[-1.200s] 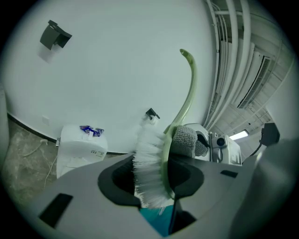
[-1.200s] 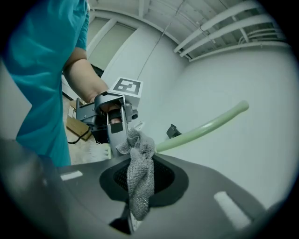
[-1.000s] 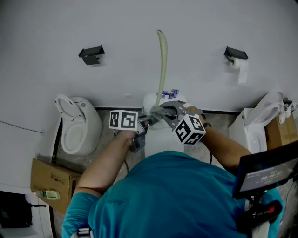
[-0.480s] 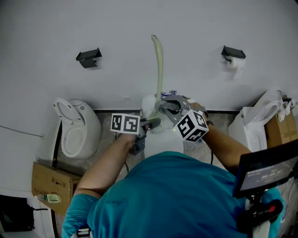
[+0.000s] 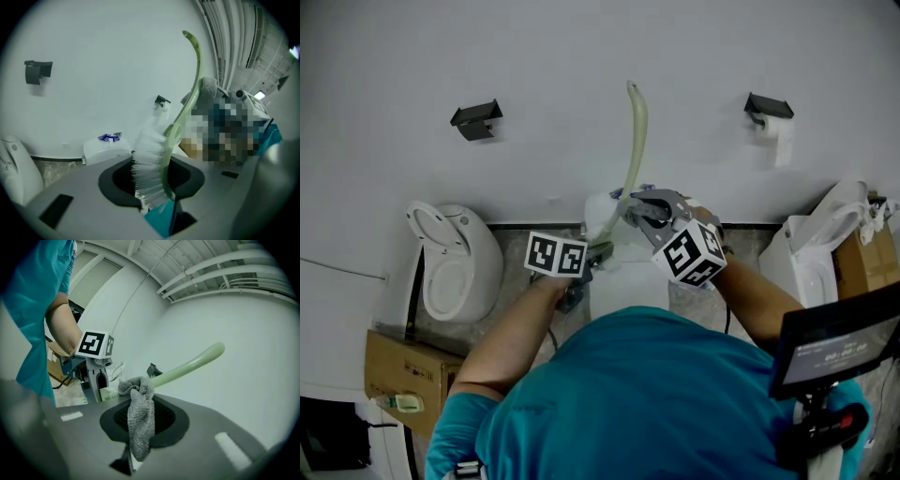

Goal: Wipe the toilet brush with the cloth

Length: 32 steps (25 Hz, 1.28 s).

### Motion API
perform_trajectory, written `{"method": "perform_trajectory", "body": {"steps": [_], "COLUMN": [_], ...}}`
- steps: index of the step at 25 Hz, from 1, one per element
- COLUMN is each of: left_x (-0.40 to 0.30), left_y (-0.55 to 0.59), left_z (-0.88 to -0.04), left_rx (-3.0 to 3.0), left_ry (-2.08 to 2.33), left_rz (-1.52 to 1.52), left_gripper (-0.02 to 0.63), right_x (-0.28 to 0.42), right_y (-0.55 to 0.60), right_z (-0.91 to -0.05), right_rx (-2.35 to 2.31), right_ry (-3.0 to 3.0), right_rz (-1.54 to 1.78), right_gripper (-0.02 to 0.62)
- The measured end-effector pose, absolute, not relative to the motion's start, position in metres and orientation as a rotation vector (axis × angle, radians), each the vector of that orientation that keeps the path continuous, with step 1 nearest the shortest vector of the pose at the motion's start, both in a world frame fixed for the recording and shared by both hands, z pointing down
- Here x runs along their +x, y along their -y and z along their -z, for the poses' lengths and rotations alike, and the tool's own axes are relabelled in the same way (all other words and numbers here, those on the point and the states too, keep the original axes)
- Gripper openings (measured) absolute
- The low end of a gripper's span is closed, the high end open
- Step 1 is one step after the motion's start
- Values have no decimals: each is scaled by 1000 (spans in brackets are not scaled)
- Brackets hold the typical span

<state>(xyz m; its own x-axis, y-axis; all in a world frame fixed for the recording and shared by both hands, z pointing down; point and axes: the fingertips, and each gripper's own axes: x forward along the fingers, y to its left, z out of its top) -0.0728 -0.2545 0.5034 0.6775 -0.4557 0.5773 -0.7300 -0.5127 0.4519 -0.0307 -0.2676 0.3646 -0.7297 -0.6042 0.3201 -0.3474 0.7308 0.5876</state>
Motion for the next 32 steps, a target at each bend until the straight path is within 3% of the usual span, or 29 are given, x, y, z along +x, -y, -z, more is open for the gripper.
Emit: {"method": "perform_trajectory", "body": {"steps": [32], "left_x": [-126], "left_y": [264], "left_z": [-518], "left_rx": [2369], "left_ry": [1206], "left_rz": [-1013], "left_gripper": [155], "right_x": [16], "right_y": [280], "right_z": [-340], "right_rx": [898], "right_ry": [2464], "right_rz": [619], "right_gripper": [31]}}
